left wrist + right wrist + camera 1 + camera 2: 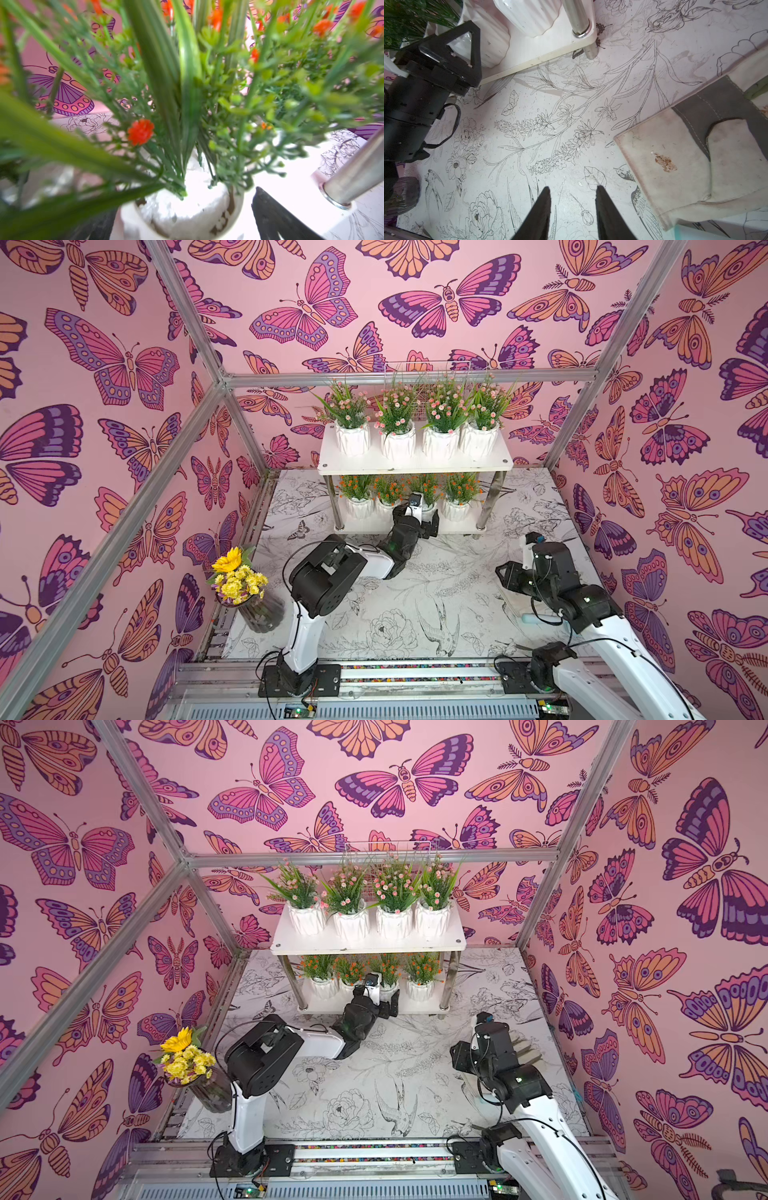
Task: Place the baby's breath potted plants on the rack by color
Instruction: Place the baby's breath potted plant on the rack.
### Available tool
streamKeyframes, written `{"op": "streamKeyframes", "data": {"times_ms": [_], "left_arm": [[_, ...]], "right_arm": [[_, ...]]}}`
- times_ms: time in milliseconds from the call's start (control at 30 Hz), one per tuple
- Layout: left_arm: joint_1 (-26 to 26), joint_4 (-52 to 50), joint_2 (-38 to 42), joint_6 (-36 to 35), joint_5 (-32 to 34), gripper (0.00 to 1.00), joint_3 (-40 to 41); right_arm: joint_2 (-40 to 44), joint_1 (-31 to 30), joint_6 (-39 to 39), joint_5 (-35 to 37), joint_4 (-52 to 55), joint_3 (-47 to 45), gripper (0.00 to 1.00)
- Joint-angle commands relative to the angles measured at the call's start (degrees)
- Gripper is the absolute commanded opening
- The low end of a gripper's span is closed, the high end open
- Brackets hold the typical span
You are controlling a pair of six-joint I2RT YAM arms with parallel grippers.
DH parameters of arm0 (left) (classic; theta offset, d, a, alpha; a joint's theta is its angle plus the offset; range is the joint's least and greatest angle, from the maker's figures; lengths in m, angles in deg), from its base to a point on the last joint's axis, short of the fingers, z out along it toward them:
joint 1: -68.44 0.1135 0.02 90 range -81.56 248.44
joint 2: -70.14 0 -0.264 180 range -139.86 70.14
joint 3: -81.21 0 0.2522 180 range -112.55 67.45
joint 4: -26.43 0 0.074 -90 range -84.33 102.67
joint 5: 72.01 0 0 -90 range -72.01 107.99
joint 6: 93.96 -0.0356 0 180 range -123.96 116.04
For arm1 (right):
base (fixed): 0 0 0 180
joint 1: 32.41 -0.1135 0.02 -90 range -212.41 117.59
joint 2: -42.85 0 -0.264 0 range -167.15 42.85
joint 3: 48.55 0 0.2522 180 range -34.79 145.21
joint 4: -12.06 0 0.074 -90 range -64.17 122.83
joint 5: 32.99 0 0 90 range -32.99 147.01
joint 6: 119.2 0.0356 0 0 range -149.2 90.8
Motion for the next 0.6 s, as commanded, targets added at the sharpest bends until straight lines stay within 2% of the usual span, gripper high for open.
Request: {"op": "streamKeyframes", "data": {"times_ms": [0, 367, 567], "left_arm": [[-0.9, 1.4, 3.3, -0.7, -0.8, 1.00, 2.6], [-6.2, 1.4, 10.7, 0.4, 3.6, 1.00, 11.7], [-8.2, 0.4, 16.5, 2.2, 5.7, 1.00, 18.8]], "right_arm": [[0.6, 0.3, 0.0, 0.2, 1.2, -0.2, 0.38], [-0.4, 0.3, 0.3, -0.6, -1.5, -1.6, 0.38], [-1.2, 0.3, 0.3, -0.7, -3.5, -3.0, 0.45]]}}
